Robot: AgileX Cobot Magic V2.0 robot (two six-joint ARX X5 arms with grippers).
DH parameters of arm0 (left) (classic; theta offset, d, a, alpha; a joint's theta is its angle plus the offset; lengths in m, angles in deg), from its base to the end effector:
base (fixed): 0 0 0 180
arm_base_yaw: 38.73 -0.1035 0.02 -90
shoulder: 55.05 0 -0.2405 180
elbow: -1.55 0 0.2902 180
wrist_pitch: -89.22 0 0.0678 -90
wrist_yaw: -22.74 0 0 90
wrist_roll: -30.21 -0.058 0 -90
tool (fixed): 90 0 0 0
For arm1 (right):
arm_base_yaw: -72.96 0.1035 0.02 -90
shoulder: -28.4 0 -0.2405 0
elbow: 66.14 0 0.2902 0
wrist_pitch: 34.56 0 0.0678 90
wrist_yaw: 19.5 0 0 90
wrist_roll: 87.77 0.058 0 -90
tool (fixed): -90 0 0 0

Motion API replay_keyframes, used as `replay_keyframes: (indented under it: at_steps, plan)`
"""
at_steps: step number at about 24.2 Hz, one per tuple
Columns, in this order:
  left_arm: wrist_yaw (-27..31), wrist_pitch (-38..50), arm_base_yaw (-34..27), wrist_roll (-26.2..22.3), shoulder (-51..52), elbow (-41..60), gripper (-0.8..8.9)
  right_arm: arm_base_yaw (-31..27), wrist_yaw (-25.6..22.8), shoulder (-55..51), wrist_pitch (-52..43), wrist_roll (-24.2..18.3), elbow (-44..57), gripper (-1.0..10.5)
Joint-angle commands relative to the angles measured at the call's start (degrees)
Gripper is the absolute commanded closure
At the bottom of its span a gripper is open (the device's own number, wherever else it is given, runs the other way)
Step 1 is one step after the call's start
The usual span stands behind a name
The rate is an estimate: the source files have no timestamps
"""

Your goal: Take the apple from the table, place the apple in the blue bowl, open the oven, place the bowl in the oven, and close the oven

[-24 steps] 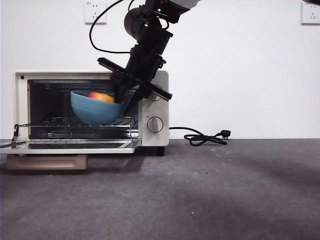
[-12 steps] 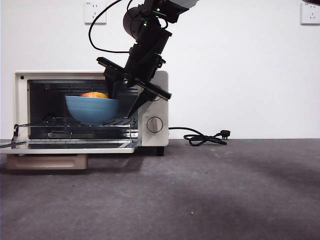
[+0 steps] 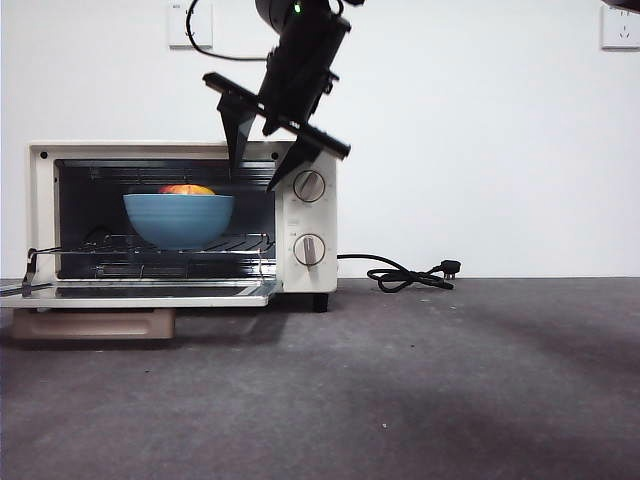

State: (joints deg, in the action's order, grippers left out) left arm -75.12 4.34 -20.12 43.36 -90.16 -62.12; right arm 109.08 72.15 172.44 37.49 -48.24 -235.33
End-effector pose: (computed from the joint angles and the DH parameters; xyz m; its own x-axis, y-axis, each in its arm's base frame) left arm 0.1374 -0.0546 0.2763 0.4770 -0.3049 -0.8243 0.1984 0.9510 -0.2370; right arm 0.4540 0.3334 0.2762 0.5347 0.4259 -0.7299 -0.0913 0.8878 0.4511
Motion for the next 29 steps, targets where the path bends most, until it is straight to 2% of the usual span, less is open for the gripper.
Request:
replay_keyframes:
  at_steps: [1,4,6,9,11,13,16,21,26,29]
  plan:
    - [0.48,0.61,0.20,0.11,0.26,0.24,8.19,-0.07,-1.31,0.74,2.12,-4.11,-3.32,7.0]
    - [1.75,1.36,0.20,-0.28,0.26,0.24,8.19,0.04,-2.43,0.74,7.17,-8.09,-8.22,7.0]
    - [3.50,1.55,0.20,-0.31,0.26,0.24,8.19,0.35,-4.07,0.74,11.65,-12.22,-12.33,7.1]
    - [6.03,2.01,0.17,-0.55,0.26,0.22,8.19,0.72,-6.71,0.74,18.69,-19.21,-19.54,8.1]
    - [7.54,2.34,0.15,-1.03,0.24,0.24,8.20,1.44,-6.45,0.59,18.73,-22.88,-22.67,8.4]
    - [9.20,2.58,-0.07,-1.16,0.24,0.24,8.20,1.70,-4.11,-0.17,18.75,-24.46,-26.91,9.1]
    - [9.64,2.93,-0.61,-1.16,-0.04,0.24,8.21,1.95,-1.36,-3.04,18.91,-27.91,-27.61,9.2]
    - [10.80,4.87,-3.32,-1.44,-0.63,0.24,8.22,2.60,-1.01,-8.17,19.02,-33.42,-27.58,9.5]
    - [10.36,5.97,-7.23,-3.02,-2.23,0.24,8.22,2.47,-1.05,-12.59,19.12,-35.65,-27.10,9.5]
    - [7.48,7.04,-10.32,-4.90,-3.96,0.24,8.22,2.45,-1.31,-15.87,19.15,-36.39,-25.38,9.5]
